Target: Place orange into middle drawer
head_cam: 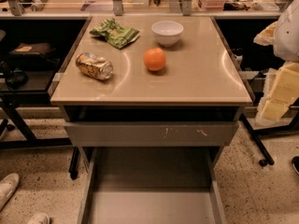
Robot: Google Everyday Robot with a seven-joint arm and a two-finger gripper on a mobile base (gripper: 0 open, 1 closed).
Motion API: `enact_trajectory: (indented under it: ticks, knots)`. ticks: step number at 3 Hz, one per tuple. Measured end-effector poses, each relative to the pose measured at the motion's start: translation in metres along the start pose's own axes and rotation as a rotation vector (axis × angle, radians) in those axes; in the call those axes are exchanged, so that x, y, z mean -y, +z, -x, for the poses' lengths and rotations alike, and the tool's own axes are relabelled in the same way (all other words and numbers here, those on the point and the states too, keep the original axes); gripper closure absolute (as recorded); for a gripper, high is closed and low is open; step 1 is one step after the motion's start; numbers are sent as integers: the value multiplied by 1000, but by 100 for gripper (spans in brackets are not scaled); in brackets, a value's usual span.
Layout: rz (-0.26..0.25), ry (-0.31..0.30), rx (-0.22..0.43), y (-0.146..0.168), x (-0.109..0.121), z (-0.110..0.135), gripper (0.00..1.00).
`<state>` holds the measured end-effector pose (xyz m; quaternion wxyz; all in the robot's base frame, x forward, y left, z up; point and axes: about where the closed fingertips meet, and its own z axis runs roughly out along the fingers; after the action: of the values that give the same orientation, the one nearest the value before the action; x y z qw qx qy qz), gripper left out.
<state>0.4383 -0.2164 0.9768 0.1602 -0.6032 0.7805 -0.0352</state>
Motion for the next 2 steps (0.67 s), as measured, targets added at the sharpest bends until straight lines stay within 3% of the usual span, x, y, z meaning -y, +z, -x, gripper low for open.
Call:
enact_trajectory:
  ticks: [1,2]
  knots:
    - [-4,0,4,0,1,1,0]
    - [-43,-24,75,6,16,16,0]
